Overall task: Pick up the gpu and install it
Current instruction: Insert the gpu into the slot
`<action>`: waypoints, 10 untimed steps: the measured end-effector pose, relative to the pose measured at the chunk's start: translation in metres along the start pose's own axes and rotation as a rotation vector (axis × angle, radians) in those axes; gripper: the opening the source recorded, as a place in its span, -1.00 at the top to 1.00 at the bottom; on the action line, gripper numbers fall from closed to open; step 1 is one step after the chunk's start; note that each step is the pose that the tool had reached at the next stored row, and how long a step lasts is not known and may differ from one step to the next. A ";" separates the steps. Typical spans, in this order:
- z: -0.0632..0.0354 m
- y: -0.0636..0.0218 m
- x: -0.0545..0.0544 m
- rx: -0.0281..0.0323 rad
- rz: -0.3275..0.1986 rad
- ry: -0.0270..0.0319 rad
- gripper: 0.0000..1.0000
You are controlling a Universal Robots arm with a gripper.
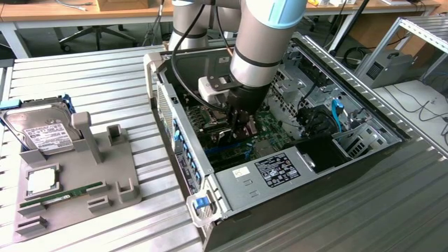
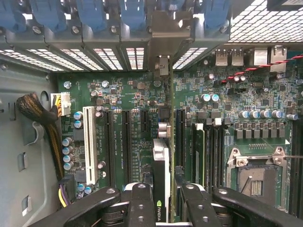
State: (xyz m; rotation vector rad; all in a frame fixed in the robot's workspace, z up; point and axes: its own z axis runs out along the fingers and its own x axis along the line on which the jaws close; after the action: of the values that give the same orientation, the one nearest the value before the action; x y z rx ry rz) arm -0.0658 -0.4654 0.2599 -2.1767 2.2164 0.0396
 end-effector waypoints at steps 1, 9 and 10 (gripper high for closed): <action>0.0001 0.0000 0.000 0.0000 0.000 -0.0001 0.46; -0.0003 -0.0001 0.000 0.0002 0.002 -0.0003 0.46; -0.0006 0.0000 0.000 0.0002 0.002 -0.0003 0.46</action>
State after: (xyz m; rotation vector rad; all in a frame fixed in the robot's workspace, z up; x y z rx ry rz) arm -0.0658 -0.4654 0.2606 -2.1738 2.2188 0.0397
